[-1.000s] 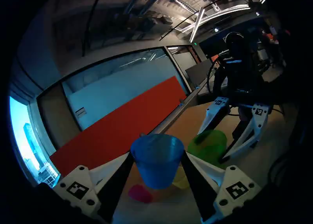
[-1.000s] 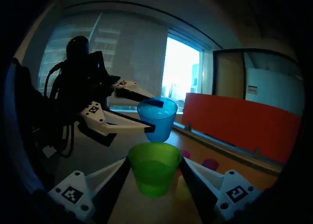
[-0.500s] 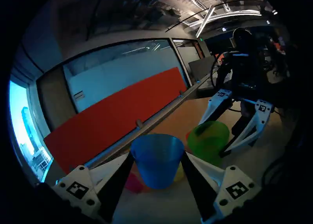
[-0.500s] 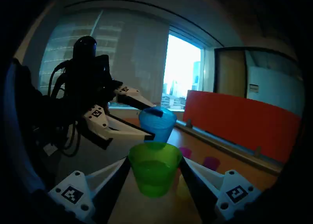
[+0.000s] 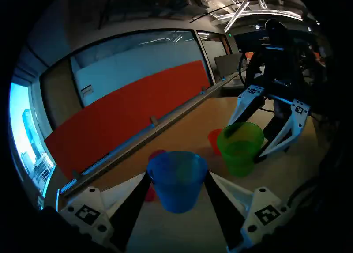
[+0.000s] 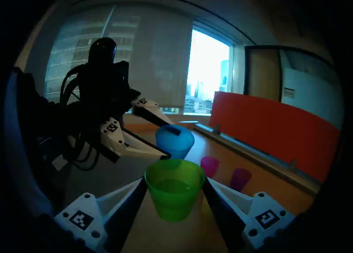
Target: Pour water
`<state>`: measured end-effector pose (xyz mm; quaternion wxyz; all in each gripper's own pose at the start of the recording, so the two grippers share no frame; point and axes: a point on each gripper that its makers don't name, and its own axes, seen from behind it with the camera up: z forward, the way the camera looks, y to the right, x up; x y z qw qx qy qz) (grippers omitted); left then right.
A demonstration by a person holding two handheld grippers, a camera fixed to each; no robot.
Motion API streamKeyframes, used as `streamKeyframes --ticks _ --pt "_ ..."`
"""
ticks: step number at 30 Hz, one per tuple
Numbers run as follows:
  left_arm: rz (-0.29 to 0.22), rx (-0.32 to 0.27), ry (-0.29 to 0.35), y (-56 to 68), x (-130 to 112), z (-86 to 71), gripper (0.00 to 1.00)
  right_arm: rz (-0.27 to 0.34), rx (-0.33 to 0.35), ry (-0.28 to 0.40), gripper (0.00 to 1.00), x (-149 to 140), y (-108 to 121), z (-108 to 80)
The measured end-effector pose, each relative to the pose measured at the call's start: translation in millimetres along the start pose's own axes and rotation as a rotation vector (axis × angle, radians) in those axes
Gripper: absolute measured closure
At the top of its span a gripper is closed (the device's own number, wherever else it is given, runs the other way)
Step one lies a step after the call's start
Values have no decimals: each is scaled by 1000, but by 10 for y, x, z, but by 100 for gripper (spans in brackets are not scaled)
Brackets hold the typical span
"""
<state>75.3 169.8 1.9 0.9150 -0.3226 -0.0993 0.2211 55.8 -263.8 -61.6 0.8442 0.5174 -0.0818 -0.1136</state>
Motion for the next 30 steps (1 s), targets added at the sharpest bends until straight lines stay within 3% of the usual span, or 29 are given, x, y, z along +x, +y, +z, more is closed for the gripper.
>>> streamKeyframes --ticks 23,30 --pt "-35 -88 -143 242 -563 42 14 6 41 -207 9 -526 12 32" --pt "-18 -114 -184 346 -723 51 14 -1 54 -251 9 -651 0 36"
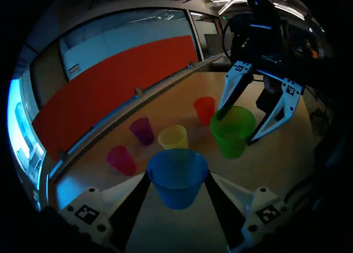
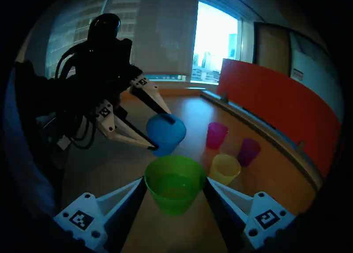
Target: Pour water
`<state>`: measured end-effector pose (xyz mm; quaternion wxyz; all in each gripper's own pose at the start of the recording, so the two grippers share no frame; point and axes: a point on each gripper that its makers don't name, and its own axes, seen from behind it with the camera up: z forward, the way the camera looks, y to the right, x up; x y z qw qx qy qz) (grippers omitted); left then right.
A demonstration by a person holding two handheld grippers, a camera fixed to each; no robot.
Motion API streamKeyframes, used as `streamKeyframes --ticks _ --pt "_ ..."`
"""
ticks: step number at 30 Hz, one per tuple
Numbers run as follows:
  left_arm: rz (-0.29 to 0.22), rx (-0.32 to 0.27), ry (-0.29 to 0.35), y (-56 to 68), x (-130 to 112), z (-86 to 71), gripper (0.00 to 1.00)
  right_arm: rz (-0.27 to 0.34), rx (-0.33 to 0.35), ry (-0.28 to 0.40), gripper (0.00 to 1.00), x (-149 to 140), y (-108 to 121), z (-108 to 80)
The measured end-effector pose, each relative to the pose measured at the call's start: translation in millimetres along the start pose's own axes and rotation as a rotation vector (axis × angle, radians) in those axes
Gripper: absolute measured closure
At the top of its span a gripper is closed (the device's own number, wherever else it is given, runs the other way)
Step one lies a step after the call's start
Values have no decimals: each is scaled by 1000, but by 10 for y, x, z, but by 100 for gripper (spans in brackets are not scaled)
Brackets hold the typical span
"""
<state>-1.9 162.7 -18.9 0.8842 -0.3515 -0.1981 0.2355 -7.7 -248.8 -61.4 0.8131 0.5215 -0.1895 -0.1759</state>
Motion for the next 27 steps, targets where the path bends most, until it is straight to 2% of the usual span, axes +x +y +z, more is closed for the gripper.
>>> streamKeyframes --ticks 9,27 --pt "11 -40 -48 128 -171 89 13 3 22 -56 8 -200 -33 25" --pt "-40 -91 -78 234 -407 216 13 9 32 -114 8 -495 -29 101"
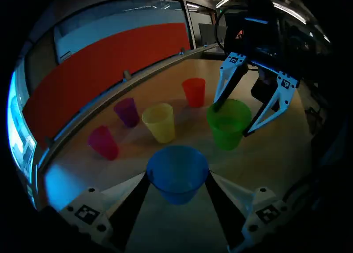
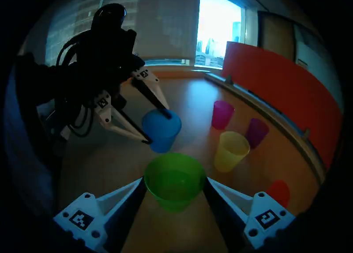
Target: Pour water
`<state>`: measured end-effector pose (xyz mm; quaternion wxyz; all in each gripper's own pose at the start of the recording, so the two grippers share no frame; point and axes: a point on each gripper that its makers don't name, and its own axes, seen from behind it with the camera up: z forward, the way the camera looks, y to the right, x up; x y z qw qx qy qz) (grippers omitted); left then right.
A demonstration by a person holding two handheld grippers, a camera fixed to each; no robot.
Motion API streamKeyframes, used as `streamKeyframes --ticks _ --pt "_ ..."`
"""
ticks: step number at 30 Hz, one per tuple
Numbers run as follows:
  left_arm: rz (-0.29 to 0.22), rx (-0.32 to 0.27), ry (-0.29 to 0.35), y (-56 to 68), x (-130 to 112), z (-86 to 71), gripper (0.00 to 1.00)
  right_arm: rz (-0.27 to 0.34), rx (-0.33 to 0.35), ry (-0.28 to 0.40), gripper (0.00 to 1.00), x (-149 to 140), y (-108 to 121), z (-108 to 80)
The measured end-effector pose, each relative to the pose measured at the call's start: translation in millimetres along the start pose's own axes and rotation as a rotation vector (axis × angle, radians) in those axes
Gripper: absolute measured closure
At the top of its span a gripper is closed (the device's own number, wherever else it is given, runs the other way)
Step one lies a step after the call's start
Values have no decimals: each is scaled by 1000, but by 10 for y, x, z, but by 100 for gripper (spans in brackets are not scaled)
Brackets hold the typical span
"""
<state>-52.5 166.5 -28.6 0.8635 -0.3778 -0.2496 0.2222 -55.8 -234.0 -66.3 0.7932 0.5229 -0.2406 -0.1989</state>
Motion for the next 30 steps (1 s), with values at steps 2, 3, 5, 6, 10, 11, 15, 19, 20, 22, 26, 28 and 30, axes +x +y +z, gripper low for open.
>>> streamKeyframes --ticks 2,3,5,6,10,11,15,19,20,22,26,28,30 --pt "-8 -3 -3 5 -29 15 13 1 -1 -6 8 -32 1 11" --pt "-11 -4 -4 8 -43 21 13 1 -1 -8 8 -47 1 15" --pt "-17 -8 -6 18 -68 29 13 1 -1 -13 8 -72 -1 20" --pt "-19 -10 -7 22 -79 33 13 1 -1 -15 8 -84 -1 23" --pt "-25 -14 -5 24 -105 39 13 1 -3 -20 8 -120 2 35" --pt "-27 -14 -3 21 -109 40 13 1 -3 -20 8 -126 4 39" --pt "-38 -15 1 15 -130 44 13 4 -4 -20 8 -147 0 56" --pt "-44 -12 2 18 -161 58 13 11 -4 -21 8 -173 -14 75" --pt "-45 -10 2 16 -169 61 13 13 -5 -21 8 -181 -17 81" --pt "-48 -9 1 17 -185 66 13 16 -6 -21 9 -196 -21 88" --pt "-62 -13 5 28 -204 72 13 22 -8 -21 8 -229 -24 96" --pt "-70 -16 9 38 -205 71 13 25 -9 -22 8 -242 -22 95" --pt "-77 -21 11 51 -208 70 13 28 -11 -22 9 -255 -17 91"
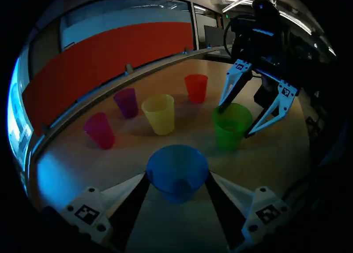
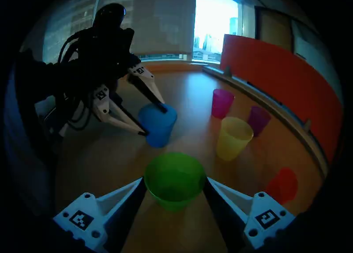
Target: Pour water
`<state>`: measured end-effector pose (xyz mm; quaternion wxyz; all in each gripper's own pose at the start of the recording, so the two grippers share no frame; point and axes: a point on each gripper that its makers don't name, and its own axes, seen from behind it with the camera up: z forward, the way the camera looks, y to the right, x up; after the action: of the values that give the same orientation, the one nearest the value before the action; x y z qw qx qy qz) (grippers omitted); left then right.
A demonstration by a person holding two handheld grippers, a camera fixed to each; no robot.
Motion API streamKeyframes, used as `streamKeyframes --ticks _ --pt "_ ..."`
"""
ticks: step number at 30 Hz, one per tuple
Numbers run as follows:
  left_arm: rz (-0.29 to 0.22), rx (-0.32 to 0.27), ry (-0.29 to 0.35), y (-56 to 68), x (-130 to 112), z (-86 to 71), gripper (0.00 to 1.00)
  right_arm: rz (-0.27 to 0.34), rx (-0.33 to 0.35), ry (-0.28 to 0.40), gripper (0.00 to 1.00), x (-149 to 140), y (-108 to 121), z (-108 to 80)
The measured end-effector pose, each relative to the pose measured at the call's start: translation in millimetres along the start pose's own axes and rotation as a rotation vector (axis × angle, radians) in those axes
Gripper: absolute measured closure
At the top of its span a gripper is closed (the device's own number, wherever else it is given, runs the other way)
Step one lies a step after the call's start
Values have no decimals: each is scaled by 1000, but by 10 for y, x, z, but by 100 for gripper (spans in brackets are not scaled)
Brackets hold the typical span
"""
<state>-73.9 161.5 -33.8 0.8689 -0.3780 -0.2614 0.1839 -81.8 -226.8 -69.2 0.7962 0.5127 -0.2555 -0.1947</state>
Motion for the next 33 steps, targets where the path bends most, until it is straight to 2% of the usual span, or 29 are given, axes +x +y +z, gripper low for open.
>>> streamKeyframes --ticks 21,33 --pt "-46 18 -2 -59 -141 23 13 33 -17 14 8 -100 11 -91" --pt "-27 23 -19 -54 -196 22 13 53 -30 12 4 -159 34 -90"
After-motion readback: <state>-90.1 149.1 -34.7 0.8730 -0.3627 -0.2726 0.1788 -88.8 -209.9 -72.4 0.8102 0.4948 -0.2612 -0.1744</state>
